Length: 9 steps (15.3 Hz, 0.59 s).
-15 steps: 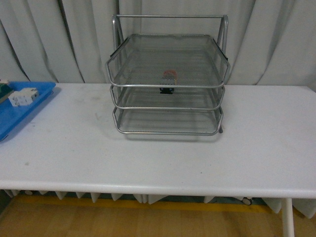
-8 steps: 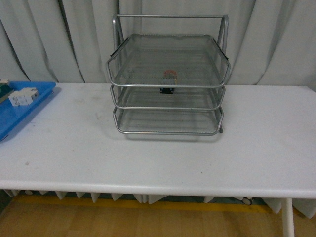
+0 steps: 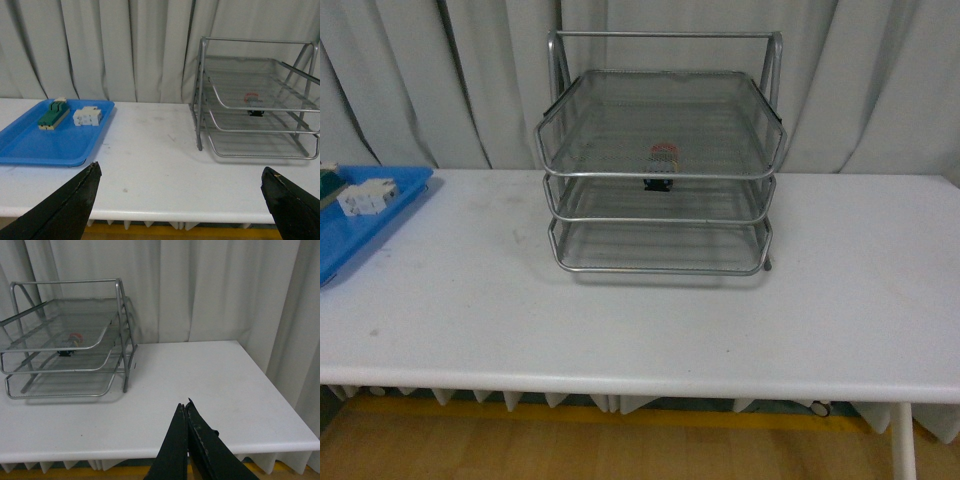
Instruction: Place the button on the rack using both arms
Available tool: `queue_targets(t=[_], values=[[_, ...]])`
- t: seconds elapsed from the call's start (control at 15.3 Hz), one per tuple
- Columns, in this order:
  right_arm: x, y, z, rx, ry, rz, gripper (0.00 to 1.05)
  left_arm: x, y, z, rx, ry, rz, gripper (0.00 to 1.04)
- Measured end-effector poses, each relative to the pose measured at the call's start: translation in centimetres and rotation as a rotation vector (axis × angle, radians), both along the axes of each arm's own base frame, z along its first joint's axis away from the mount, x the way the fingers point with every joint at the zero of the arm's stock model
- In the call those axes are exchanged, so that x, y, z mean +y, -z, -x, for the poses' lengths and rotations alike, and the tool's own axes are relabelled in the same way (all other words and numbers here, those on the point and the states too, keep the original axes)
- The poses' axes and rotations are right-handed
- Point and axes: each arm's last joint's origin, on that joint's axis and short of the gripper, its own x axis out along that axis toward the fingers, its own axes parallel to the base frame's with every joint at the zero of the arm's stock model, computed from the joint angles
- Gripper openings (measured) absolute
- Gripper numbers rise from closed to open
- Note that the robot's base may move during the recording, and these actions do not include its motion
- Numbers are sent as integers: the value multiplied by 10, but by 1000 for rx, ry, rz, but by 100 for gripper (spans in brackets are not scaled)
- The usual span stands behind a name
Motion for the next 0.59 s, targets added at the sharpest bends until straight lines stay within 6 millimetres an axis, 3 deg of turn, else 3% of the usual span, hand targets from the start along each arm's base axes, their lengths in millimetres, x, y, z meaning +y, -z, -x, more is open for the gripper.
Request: queue_targets(t=[0.07, 0.59], values=[[0, 0, 0, -1, 0, 1, 6, 0, 0, 0, 0, 0, 0, 98], [0, 0, 0, -1, 0, 1, 81, 0, 0, 0, 0, 0, 0, 98]])
